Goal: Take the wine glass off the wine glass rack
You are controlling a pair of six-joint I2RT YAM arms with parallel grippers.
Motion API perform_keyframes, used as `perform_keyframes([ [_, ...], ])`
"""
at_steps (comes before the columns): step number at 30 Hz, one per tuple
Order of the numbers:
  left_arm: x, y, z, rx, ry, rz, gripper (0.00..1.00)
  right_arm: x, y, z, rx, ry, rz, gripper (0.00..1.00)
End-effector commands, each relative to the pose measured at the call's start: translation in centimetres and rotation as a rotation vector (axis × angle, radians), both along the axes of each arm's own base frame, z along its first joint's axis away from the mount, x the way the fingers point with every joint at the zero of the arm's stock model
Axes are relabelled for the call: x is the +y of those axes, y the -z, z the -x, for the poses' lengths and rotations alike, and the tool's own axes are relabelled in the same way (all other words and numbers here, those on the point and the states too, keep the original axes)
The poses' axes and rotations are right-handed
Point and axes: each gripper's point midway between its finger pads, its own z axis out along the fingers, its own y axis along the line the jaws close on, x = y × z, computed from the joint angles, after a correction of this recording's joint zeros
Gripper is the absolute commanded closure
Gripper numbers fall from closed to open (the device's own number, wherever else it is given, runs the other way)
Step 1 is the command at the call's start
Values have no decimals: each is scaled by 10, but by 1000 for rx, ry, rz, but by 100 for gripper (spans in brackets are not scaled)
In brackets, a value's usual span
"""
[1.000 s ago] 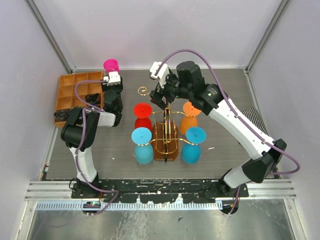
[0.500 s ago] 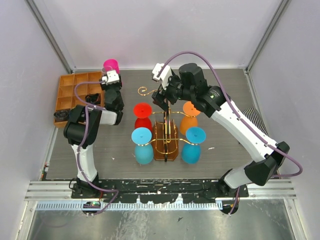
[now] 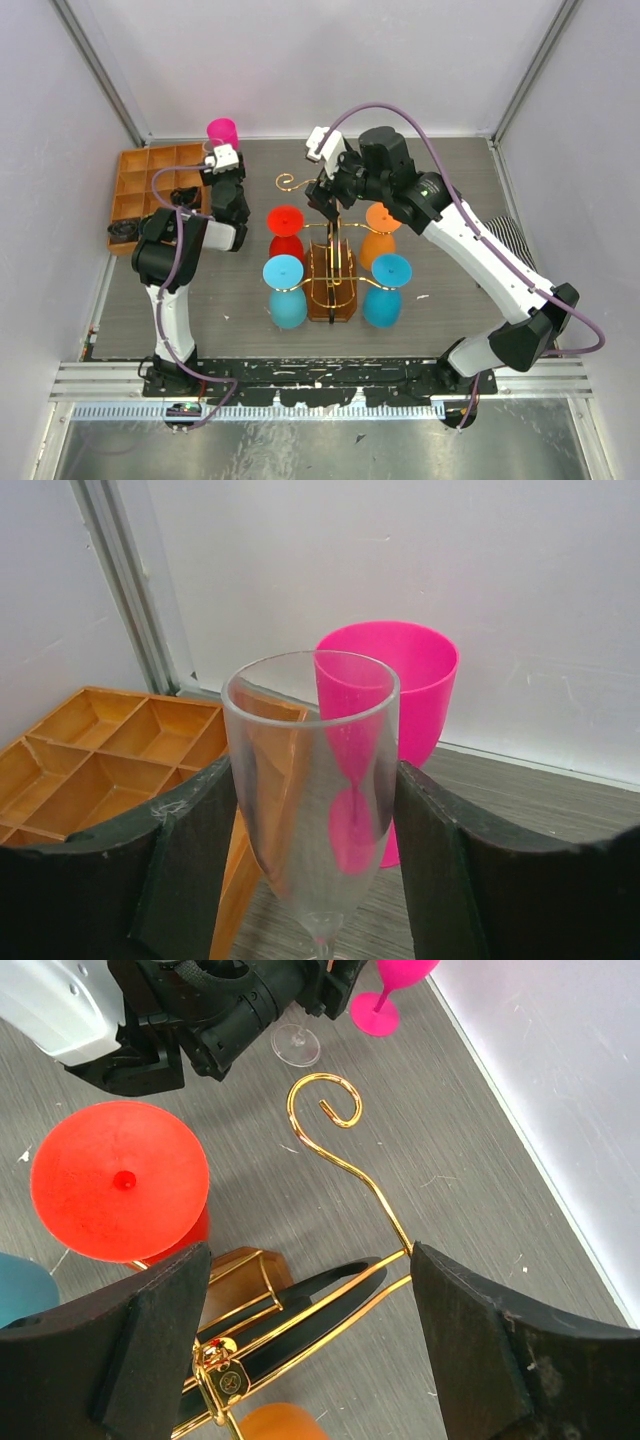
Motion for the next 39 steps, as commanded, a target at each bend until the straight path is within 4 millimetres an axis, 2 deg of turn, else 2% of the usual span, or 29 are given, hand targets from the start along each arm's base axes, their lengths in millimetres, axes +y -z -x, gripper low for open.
perform_keyframes([
  [1, 7, -17, 5, -82, -34, 57, 29, -3, -30, -1, -66, 8, -65, 14],
  [11, 14, -12, 14, -63, -59, 59, 17, -7, -30, -2, -56, 26, -74, 12],
  [16, 17, -31, 29, -76, -58, 82, 17, -7, -41, -9, -46, 58, -121, 4],
  [21, 20, -48, 47, -78, -59, 94, 17, -2, -46, -13, 38, 108, -174, 10],
  [24, 19, -54, 56, -44, -50, 92, 14, -7, -42, -15, 147, 184, -191, 11],
  [25, 19, -56, 59, -27, -46, 97, 13, -7, -41, -14, 190, 201, -198, 11],
  [27, 18, -61, 66, -6, -31, 132, 7, -4, -38, -7, 269, 200, -202, 15],
  [31, 19, -71, 81, 33, -11, 184, 0, 5, -14, 12, 437, 166, -186, 23],
  [34, 20, -80, 87, 54, -1, 185, 1, 11, -1, 27, 529, 123, -195, 27],
  [39, 21, -84, 93, 74, 1, 169, 2, 24, 7, 43, 626, 31, -202, 29],
])
